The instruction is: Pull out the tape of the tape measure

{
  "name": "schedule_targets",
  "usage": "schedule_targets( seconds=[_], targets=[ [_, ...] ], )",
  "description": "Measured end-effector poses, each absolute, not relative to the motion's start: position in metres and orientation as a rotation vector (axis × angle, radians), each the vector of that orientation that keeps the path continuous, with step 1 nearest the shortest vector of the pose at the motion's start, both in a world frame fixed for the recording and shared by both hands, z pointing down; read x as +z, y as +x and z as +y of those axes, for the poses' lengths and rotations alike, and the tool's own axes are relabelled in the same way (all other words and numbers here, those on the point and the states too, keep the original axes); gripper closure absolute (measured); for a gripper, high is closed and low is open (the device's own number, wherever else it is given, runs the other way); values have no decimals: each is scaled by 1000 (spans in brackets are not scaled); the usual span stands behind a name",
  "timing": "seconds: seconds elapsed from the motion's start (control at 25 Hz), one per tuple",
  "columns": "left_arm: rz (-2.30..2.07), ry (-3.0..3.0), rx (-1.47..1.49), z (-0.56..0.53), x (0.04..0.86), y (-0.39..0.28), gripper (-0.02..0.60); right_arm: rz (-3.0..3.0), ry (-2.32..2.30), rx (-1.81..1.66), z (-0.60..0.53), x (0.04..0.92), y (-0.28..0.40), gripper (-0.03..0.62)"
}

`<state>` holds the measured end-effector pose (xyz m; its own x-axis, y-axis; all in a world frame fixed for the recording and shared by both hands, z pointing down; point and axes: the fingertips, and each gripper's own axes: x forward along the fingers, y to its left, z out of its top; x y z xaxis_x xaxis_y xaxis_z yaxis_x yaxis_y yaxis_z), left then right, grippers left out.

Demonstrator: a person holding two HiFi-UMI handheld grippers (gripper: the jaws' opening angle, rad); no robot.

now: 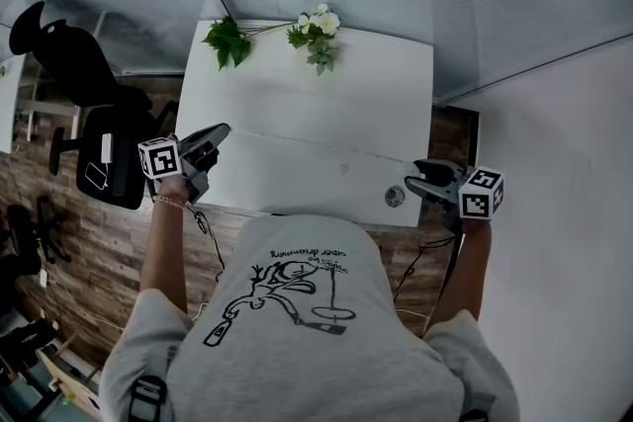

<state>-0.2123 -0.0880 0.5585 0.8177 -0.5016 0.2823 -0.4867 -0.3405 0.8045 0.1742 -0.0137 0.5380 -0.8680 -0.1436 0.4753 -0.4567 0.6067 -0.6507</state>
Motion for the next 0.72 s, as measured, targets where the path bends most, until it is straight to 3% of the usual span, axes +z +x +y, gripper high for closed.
schedule_targets(
  seconds=[0.72],
  targets=[
    [-785, 1856, 98, -96, 629, -191, 558, -2267, 612, 1024, -40, 634, 171, 372]
  ],
)
